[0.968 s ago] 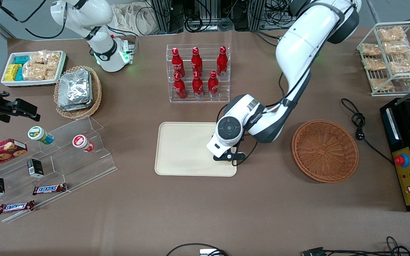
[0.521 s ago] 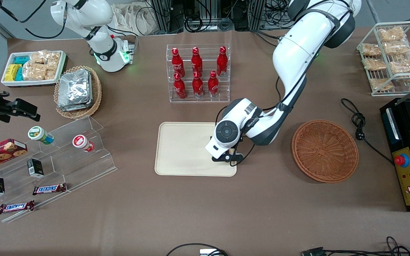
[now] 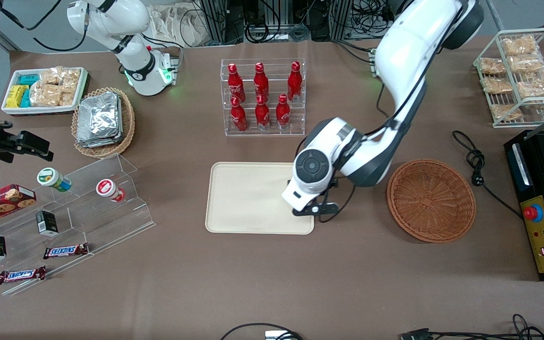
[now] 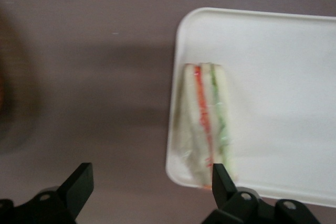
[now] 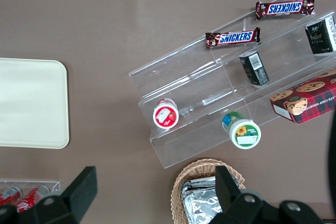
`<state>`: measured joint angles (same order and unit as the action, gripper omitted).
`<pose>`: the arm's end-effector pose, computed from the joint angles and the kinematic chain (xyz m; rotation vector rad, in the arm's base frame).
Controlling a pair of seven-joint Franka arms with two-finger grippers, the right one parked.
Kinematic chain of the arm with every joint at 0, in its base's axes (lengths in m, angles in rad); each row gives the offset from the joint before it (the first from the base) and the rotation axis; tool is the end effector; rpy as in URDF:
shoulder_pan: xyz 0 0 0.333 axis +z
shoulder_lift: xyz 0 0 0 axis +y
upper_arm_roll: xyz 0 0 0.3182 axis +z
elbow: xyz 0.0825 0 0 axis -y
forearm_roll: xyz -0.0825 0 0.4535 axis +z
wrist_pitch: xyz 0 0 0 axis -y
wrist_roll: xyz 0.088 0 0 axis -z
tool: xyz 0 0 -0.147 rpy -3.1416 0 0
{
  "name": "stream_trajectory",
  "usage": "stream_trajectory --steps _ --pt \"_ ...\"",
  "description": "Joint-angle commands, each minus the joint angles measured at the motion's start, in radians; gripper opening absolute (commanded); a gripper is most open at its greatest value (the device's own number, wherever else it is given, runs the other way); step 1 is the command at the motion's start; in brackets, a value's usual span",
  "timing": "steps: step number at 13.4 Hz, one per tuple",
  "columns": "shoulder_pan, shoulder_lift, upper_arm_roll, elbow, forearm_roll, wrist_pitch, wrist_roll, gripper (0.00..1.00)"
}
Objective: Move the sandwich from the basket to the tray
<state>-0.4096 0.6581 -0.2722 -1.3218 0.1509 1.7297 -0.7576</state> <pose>0.6213 -0.4367 0.2779 -2.9962 -0.1055 0.2815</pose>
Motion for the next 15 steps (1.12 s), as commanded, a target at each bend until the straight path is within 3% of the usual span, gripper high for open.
stream_trajectory --steps 1,5,7,15 --pt "0.090 -0.194 0.005 -0.165 -0.010 -0.010 0.018 1.00" --pt "0.188 -0.522 0.001 -0.492 -0.060 0.065 0.115 1.00" --pt "0.228 -0.626 0.005 -0.569 -0.099 0.065 0.214 1.00" --pt "0.468 -0.635 0.015 -0.439 -0.103 -0.059 0.396 1.00"
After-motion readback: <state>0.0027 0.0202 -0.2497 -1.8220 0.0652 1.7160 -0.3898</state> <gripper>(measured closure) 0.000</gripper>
